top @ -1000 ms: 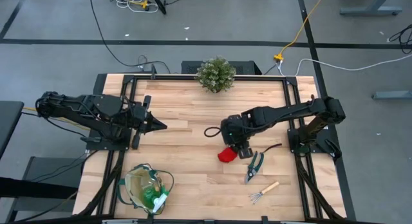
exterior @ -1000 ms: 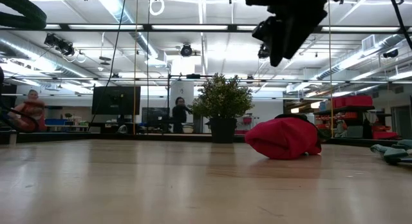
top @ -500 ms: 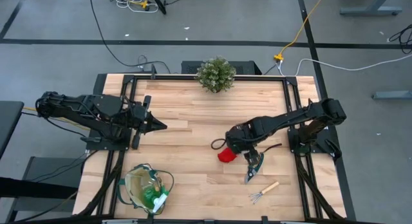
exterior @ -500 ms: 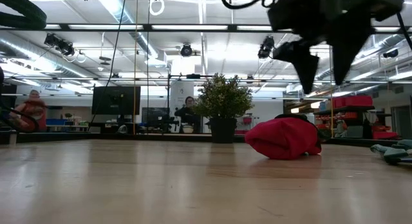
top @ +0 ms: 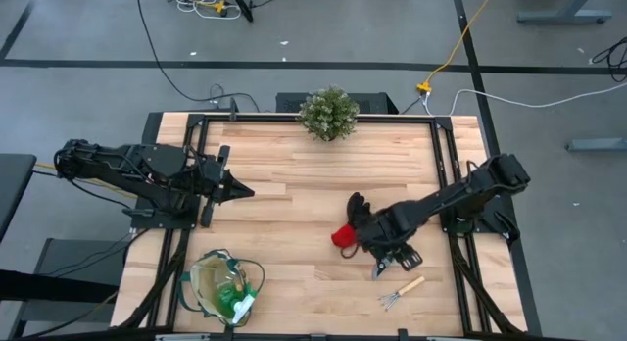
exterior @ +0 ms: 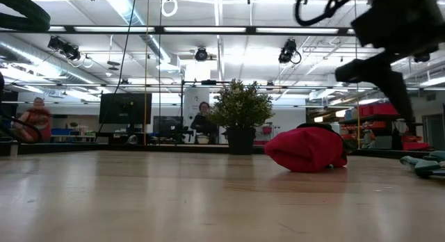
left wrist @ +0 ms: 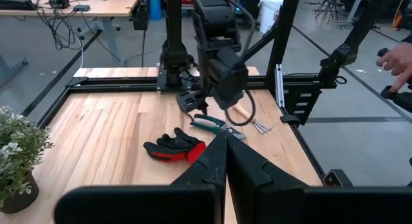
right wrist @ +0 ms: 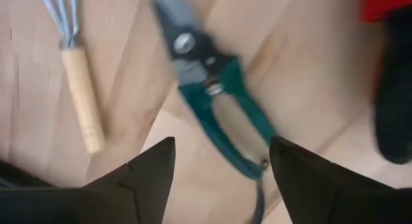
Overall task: Pick & Place Garden tools in Gardening bag
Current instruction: Put the green shear scissors into the gardening bag
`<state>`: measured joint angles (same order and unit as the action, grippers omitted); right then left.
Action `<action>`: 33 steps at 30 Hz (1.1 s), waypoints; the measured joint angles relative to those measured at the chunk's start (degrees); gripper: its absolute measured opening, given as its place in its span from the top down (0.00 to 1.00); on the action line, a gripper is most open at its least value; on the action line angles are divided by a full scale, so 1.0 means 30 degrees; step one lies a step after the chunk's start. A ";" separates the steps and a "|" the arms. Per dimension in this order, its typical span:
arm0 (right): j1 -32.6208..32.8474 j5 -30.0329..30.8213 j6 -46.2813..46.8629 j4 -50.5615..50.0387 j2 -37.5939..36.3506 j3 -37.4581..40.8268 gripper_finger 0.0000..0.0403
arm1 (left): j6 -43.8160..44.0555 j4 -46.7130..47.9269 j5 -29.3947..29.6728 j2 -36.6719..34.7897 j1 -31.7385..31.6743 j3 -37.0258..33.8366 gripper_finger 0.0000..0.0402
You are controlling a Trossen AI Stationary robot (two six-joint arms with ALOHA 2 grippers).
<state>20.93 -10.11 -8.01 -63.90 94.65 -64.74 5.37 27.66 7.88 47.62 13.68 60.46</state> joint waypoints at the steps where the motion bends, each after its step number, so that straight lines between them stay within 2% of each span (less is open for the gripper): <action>1: 0.0227 0.0002 -0.0262 -0.0013 0.0000 0.0125 0.38 | 0.0000 0.0000 0.0001 0.0000 0.0003 0.0004 0.96; 12: 0.1167 0.0226 -0.2682 0.0234 -0.0002 0.1526 0.42 | 0.0000 0.0000 0.0002 0.0000 0.0000 0.0002 0.96; 27: 0.1173 0.0567 -0.3001 0.3047 -0.0007 0.3641 0.48 | 0.0000 0.0000 0.0510 0.0000 -0.0004 0.0004 0.96; 33: 0.1173 0.0570 -0.2918 0.3154 -0.0007 0.4069 0.51 | 0.0000 0.0000 0.0510 0.0000 0.0004 0.0004 0.96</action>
<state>24.45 -8.40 -16.77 -54.43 94.63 -52.53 5.37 27.66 9.41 47.62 13.69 60.47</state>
